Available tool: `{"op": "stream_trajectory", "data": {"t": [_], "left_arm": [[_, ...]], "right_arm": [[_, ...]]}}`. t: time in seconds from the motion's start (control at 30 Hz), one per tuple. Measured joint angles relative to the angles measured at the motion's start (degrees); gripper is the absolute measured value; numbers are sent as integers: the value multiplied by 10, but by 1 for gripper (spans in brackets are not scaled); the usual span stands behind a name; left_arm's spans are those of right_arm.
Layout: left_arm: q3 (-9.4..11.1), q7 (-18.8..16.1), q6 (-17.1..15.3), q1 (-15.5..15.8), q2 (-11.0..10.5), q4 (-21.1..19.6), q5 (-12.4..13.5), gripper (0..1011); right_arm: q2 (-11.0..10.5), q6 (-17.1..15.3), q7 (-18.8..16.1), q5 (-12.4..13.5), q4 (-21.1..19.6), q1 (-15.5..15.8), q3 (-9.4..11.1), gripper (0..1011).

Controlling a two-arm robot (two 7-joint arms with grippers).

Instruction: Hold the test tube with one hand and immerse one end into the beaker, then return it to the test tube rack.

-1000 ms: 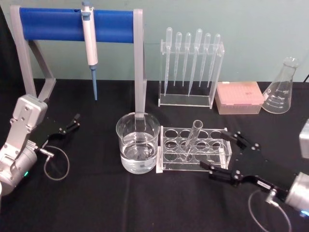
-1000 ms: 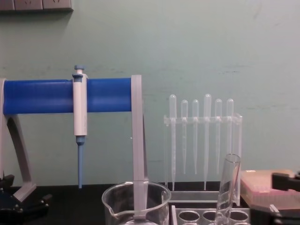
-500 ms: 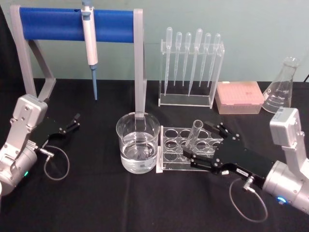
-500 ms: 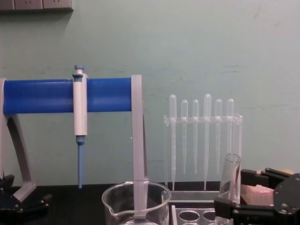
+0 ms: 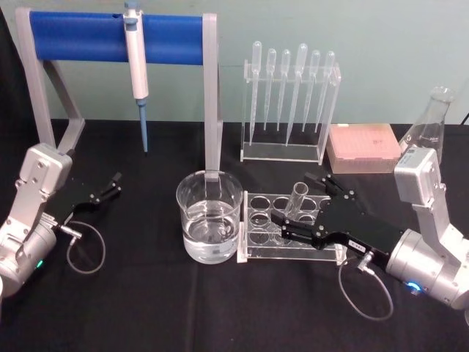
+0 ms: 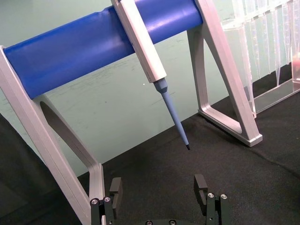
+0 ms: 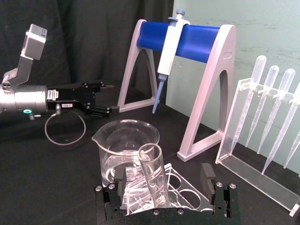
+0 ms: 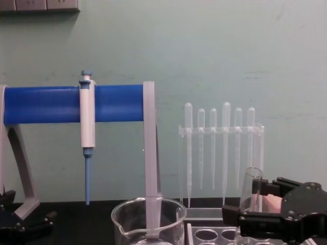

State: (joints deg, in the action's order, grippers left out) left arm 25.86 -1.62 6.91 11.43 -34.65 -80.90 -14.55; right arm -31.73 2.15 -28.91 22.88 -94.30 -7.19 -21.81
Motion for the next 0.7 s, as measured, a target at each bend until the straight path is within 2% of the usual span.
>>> {"op": "stream_trajectory", "data": {"t": [0.27,0.4,0.53,0.57,0.67,0.7], "left_arm": [[0,0,0,0,0,0,0,1000],[0,0,0,0,0,0,0,1000],[0,0,0,0,0,0,0,1000],[0,0,0,0,0,0,0,1000],[0,0,0,0,0,0,0,1000],[0,0,0,0,0,0,0,1000]], "right_arm": [[-1,0,0,0,-1,1,0,1002],[-1,0,0,0,-1,2,0,952],[-1,1,0,0,-2,2,0,847],[-1,1,0,0,-2,2,0,792],[-1,1,0,0,-2,2,0,736],[-1,1,0,0,-2,2,0,681]]}}
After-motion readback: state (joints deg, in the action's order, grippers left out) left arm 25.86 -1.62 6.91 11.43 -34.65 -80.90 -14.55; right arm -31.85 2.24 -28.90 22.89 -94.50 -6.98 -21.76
